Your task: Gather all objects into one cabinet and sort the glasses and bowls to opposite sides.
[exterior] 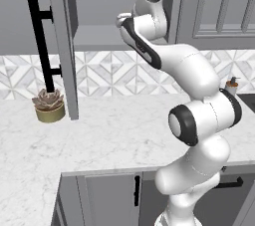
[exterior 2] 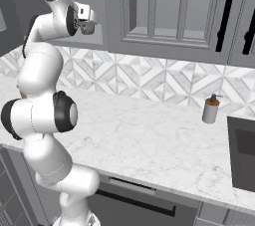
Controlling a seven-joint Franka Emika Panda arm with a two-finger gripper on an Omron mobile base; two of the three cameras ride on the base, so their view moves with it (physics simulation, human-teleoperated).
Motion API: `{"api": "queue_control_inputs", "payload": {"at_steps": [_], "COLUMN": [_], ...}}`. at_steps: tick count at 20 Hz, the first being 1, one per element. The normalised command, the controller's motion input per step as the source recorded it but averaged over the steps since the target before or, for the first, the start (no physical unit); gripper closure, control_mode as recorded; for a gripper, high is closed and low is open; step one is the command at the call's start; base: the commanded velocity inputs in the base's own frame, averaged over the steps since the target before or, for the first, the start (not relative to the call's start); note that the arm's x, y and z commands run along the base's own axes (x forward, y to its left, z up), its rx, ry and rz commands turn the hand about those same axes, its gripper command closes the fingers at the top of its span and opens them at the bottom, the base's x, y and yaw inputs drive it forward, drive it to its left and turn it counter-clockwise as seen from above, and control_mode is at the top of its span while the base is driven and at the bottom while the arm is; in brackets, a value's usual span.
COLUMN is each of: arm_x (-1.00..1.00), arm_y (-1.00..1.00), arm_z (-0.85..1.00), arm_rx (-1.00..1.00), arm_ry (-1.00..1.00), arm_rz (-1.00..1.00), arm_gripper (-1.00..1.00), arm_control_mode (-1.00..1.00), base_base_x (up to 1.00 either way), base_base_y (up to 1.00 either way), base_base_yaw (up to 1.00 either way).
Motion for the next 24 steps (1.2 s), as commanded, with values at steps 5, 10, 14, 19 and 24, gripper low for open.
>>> {"api": "queue_control_inputs", "payload": {"at_steps": [5,10,14,19,24], "arm_x": [-0.07,0.02,-0.06,-0.94,-1.00], "arm_y": [0.00,0.00,-0.11,-0.23,0.00], "arm_z": [0.00,-0.01,0.00,0.01,0.10], "arm_rx": [0.00,0.00,0.00,0.00,0.00], "arm_ry": [0.00,0.00,0.00,-0.08,-0.01], "arm_rz": [-0.04,-0.01,0.01,0.21,0.42], "arm_gripper": [1.00,1.00,1.00,1.00,1.00], "arm_control_mode": [-1.00,-1.00,-1.00,-1.00,-1.00], "base_base_x": [0.00,0.00,0.00,0.00,0.00], "base_base_y": [0.00,0.00,0.00,0.00,0.00], "base_base_yaw": [0.00,0.00,0.00,0.00,0.00]}}
